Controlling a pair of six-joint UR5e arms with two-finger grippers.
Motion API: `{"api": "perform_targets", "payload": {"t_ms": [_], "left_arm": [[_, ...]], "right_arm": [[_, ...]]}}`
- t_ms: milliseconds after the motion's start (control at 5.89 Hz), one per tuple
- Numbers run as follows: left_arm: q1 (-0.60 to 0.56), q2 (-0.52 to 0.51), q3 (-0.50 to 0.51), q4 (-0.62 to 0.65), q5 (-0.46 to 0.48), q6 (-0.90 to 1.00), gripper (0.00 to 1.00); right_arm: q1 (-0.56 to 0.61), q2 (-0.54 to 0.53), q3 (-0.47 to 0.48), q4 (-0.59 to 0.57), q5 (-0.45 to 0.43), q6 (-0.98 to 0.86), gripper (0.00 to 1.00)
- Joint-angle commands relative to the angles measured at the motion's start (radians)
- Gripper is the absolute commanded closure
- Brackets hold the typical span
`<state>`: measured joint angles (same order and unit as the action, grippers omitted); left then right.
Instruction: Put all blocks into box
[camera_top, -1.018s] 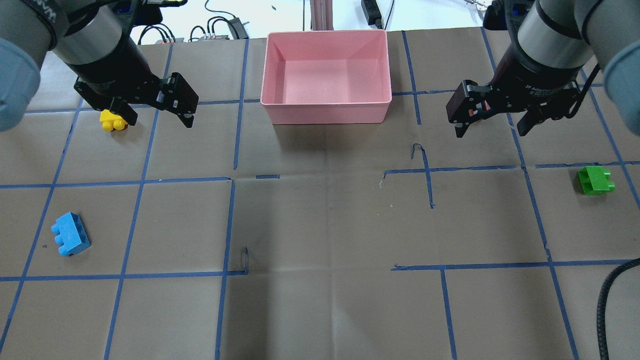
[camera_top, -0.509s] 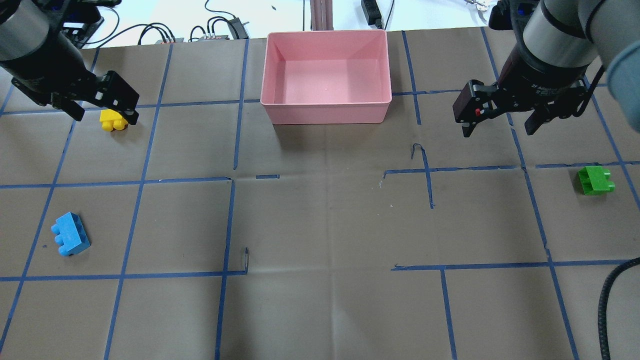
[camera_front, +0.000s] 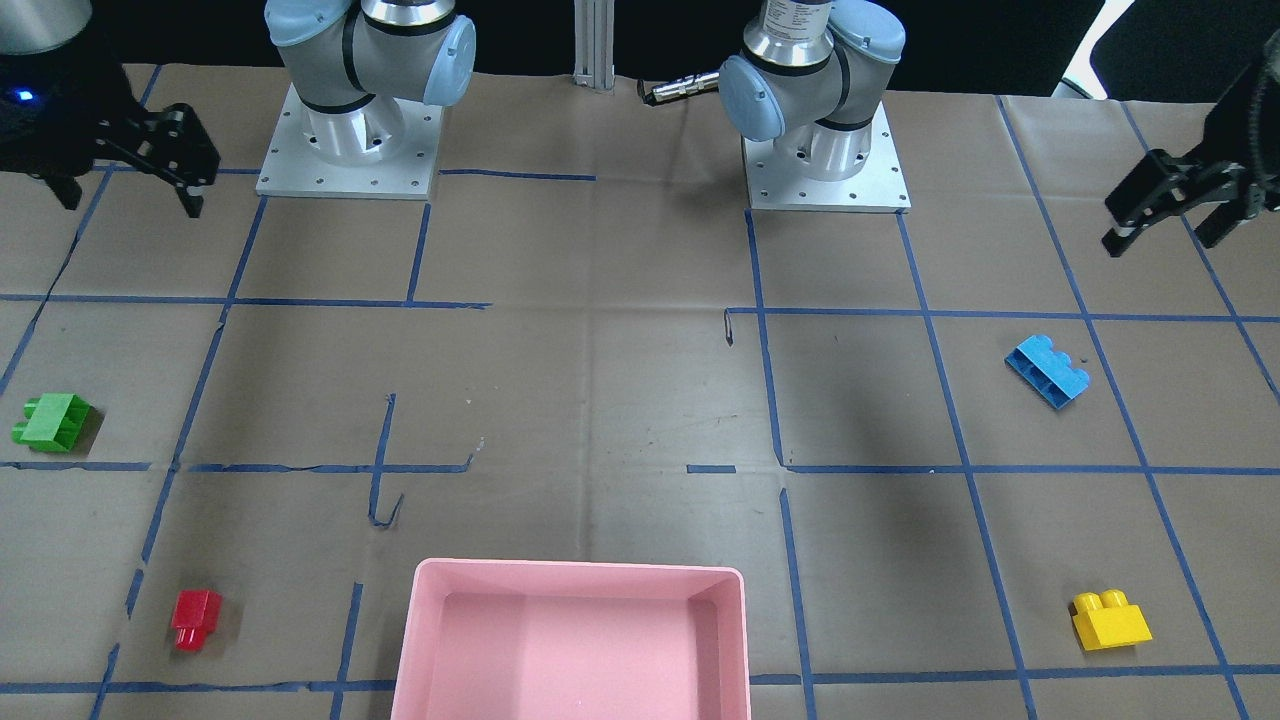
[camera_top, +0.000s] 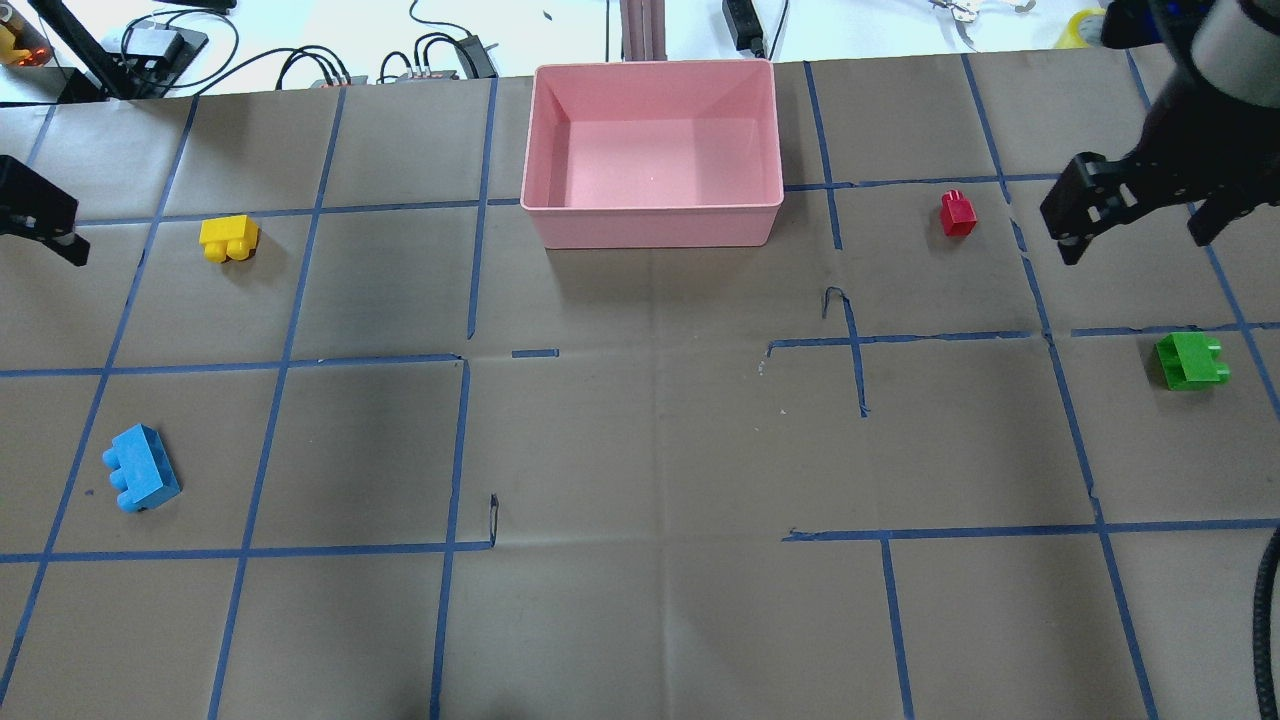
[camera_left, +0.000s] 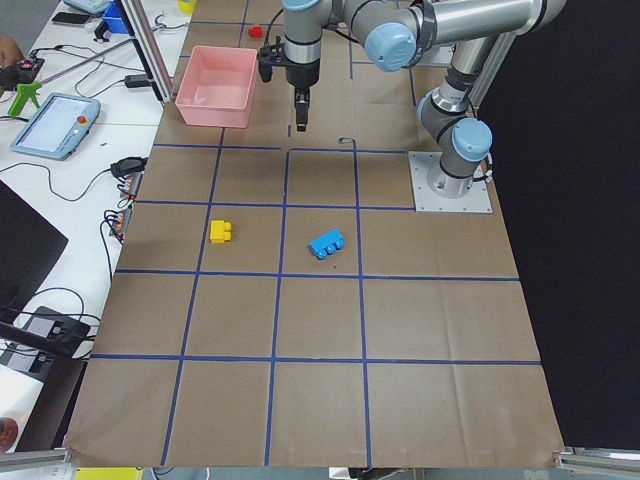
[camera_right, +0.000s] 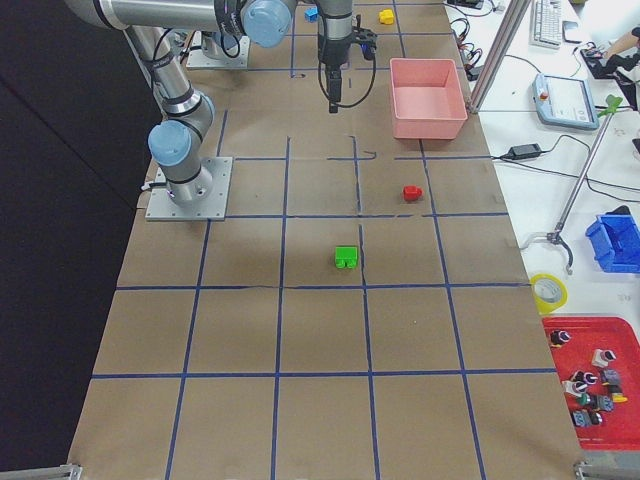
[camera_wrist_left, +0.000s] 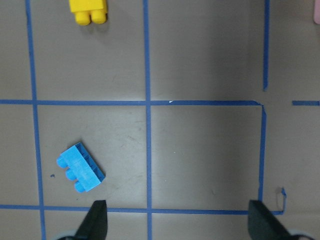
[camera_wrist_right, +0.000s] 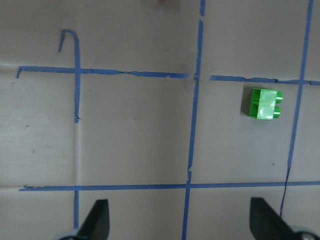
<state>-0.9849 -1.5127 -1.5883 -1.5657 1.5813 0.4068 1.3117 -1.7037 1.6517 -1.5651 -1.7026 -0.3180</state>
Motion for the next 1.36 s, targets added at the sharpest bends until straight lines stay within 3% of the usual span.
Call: {"api": "perform_targets", "payload": {"t_ms": [0,339,509,679,848,1188], "left_arm": [[0.211,0.003,-0.039,0.007,-0.003,-0.006,0.0],[0.265,0.037,-0.113,0.006,0.0,-0.136,0.01],[0.27,0.061,-0.158,0.009,0.0,-0.146,0.0],[0.296,0.058,-0.201,0.012,-0.004,-0.147,0.01],[0.308,0.052,-0.263,0.089,-0.003,-0.146,0.01],[0.307,0.037,-0.448,0.334,-0.009,-0.146,0.01]], "right_arm": [[-0.188,-0.027,-0.001,-0.019,0.008,-0.215,0.0],[-0.397,0.008,0.002,-0.024,0.079,-0.237,0.0],[-0.42,0.074,0.011,-0.071,0.081,-0.236,0.0],[-0.423,0.161,0.064,-0.274,0.077,-0.24,0.0],[-0.439,0.218,0.1,-0.356,0.077,-0.23,0.0],[-0.46,0.35,0.129,-0.413,0.081,-0.159,0.01]]}}
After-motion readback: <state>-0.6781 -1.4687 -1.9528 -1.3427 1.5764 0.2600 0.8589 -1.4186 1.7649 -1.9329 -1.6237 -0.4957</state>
